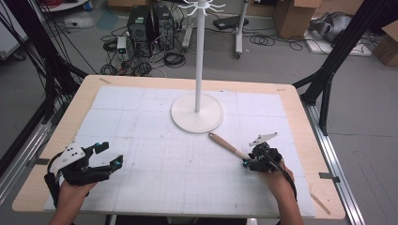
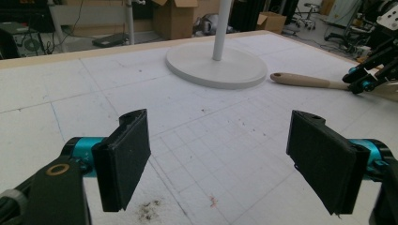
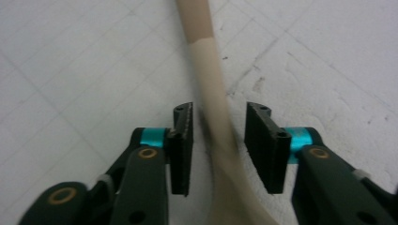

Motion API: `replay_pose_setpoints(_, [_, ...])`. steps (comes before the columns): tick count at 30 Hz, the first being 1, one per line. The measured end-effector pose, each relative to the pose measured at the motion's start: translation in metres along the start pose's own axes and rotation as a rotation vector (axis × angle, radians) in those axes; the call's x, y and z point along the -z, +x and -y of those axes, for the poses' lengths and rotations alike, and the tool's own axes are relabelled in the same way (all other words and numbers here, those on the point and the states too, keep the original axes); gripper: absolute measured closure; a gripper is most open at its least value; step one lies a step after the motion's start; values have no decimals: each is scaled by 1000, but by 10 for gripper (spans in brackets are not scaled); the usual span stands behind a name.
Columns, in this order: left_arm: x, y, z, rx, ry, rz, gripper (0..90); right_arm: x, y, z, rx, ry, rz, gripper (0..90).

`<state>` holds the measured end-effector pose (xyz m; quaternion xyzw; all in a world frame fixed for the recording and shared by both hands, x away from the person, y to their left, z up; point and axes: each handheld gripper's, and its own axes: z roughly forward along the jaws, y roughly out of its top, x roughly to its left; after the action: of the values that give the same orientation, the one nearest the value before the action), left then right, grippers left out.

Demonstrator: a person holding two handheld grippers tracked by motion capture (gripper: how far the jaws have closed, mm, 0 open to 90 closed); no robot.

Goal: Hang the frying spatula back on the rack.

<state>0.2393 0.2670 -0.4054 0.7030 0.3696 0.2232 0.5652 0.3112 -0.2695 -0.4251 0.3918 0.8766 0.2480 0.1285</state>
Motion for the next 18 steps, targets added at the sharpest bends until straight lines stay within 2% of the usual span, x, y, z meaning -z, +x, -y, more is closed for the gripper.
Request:
replay_pose_setpoints(4, [0, 0, 0, 1, 0, 0, 221, 0, 0, -1, 6, 8, -14, 676])
replay_pose_setpoints(8, [0, 0, 0, 1, -2, 1, 221, 0, -3, -2, 21, 14, -23, 742])
replay_pose_setpoints(13, [1, 0, 0, 1, 0, -5, 221, 0, -5, -4, 41, 27, -32, 743])
replay_pose_setpoints(18, [0, 0, 0, 1, 0, 0, 221, 0, -5, -5, 40, 30, -31, 742])
